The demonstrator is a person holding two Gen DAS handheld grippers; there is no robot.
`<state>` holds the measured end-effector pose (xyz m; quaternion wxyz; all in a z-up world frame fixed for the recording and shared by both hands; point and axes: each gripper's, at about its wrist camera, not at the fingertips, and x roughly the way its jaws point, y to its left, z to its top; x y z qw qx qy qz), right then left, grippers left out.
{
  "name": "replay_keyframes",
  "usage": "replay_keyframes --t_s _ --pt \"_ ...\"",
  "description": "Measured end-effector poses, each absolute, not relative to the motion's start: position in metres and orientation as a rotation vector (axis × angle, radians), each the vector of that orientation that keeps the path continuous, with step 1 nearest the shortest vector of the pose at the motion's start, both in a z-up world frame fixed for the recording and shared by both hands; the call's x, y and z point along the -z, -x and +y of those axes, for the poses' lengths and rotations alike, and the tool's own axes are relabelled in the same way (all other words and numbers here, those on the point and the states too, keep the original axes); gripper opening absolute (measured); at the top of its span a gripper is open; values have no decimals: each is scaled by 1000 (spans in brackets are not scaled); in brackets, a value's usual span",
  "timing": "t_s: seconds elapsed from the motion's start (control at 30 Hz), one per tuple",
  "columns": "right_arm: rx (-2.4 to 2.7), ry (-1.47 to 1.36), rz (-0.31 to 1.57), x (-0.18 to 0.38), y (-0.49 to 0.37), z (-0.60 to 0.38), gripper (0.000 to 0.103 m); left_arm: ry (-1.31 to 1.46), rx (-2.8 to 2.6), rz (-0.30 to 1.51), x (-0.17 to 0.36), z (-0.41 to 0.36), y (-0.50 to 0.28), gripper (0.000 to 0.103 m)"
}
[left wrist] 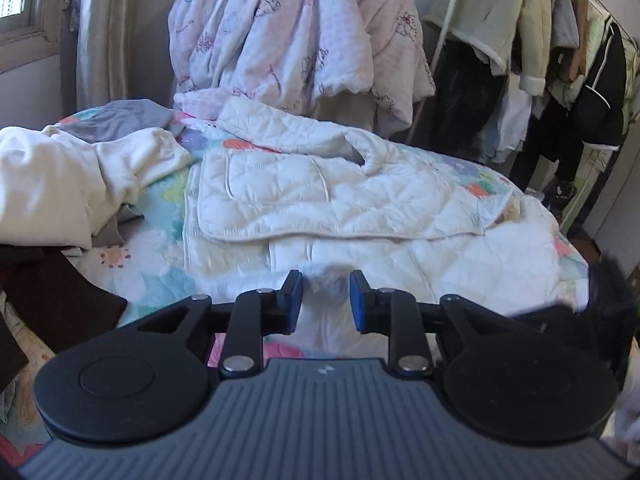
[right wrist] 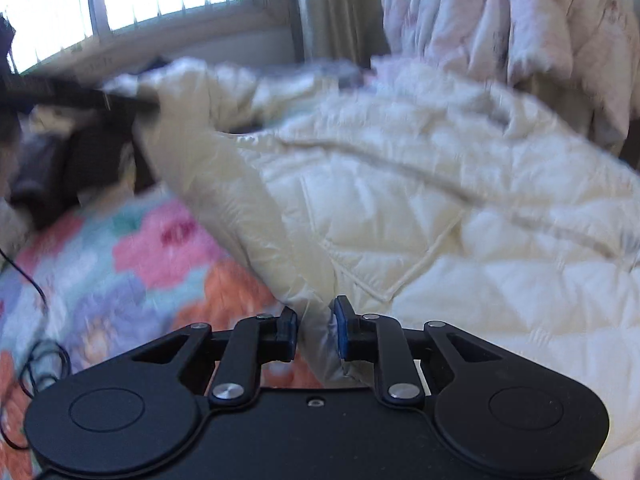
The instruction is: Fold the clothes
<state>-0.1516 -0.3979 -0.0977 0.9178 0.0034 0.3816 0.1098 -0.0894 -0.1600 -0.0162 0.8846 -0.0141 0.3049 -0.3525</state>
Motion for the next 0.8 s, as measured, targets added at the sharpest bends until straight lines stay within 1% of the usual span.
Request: replay_keyframes --t_s 0.03,0.1,0.23,0.27,0.3,0.47,0.57,0.7,0.73,0.77,0.8 --pt "-227 -4 796 102 153 -396 23 41 729 635 14 -160 87 28" --pt "-240 15 804 104 158 -392 23 70 751 659 15 -162 77 38" --pt "-278 82 826 109 167 -390 24 15 762 714 27 -184 53 43" --pt "-291 92 823 110 171 -393 24 -14 772 732 32 -191 46 49" --pt "-307 90 823 110 173 -397 25 -43 782 751 38 -198 39 52" --pt "-363 10 855 115 176 -419 25 -24 790 951 85 -219 -1 54" --pt "-380 -12 866 114 173 -424 28 12 755 1053 116 -222 -16 54" --pt "-387 -42 866 104 175 -429 30 -30 780 1023 125 -225 -5 56" --pt "-390 -62 874 99 175 -433 33 -80 807 1006 123 -228 1 54" --pt "-385 -94 887 93 174 -440 36 -130 832 988 121 -230 7 43" --pt "-366 -131 897 86 174 -450 42 -147 844 975 119 -231 12 13"
